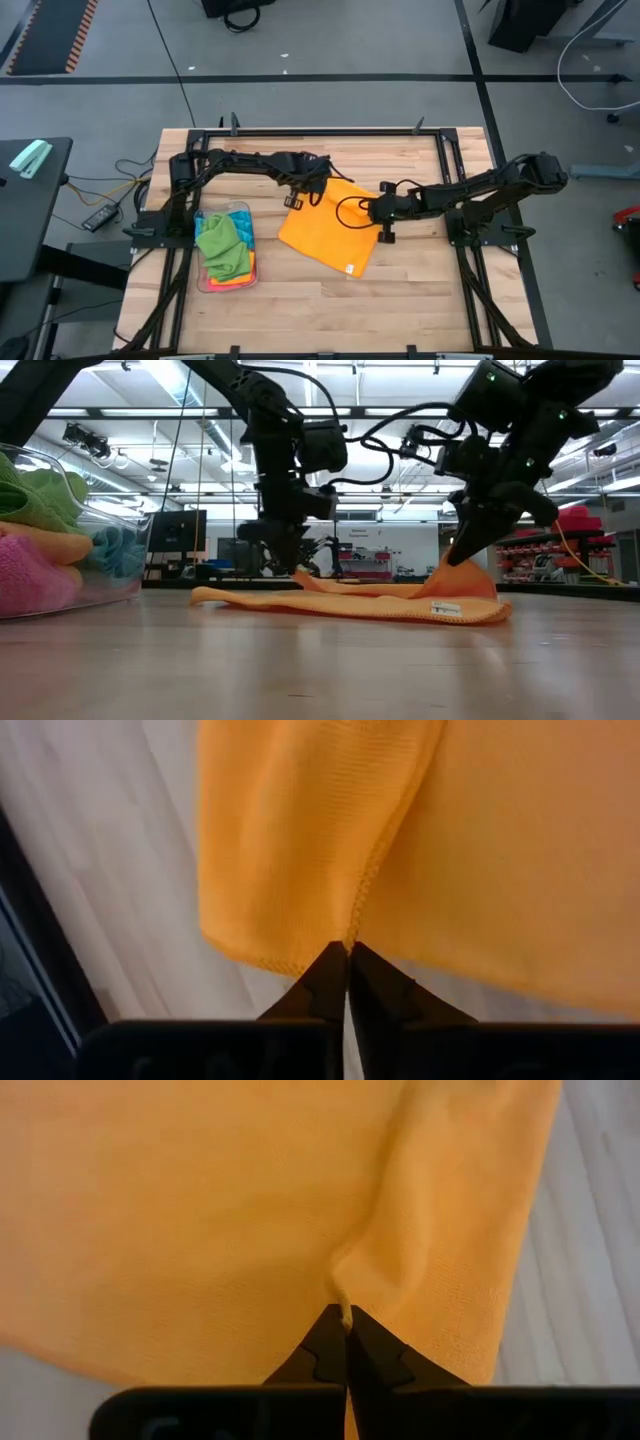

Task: Fold microfiber towels
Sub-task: Fold the yellow microfiber cloth

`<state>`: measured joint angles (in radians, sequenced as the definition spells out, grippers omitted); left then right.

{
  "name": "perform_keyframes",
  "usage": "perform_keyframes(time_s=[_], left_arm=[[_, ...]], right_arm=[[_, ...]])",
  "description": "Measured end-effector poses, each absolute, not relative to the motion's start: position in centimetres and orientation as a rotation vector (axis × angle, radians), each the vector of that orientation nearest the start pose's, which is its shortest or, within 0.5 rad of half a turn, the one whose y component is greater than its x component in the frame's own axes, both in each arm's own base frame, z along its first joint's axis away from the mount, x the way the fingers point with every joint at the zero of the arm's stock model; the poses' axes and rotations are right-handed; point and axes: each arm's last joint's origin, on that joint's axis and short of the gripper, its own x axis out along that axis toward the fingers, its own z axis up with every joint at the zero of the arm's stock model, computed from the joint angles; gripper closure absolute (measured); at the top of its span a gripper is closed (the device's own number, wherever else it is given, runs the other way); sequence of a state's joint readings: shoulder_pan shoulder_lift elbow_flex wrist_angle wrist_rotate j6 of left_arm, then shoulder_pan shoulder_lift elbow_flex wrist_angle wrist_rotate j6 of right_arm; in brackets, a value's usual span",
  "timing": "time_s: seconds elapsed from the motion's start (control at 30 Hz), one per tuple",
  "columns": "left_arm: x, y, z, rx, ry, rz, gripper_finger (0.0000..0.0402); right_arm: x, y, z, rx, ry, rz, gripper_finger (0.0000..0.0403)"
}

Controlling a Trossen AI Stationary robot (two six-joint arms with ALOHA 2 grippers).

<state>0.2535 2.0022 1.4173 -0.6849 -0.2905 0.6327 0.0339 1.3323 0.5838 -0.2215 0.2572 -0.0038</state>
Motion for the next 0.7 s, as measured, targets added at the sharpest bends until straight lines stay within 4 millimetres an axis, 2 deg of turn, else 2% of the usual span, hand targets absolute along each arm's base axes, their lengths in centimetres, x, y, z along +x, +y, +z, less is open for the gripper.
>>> perform_keyframes(time_s=[0.13,0.23,0.4,0.57,0.7], left_arm=[[37.8,10.1,17.2,0.543,1.453,-0.019,0.0370],[37.6,9.4,17.4,0.495,1.472,-0.074,0.0378],[37.3,7.5,17.2,0.432,1.510,-0.153,0.0393],[37.5,5.5,17.2,0.440,1.519,-0.180,0.0372],[37.4,4.2,17.2,0.435,1.532,-0.189,0.0376]], right_arm=[[23.6,0.9,16.7,-0.160,0.978,-0.152,0.0398],[23.9,2.1,17.2,-0.169,0.964,-0.063,0.0398],[23.6,4.2,17.2,-0.221,0.954,0.062,0.0398],[23.4,5.7,17.2,-0.243,0.941,0.119,0.0398],[23.3,6.6,17.4,-0.225,0.919,0.135,0.0398]])
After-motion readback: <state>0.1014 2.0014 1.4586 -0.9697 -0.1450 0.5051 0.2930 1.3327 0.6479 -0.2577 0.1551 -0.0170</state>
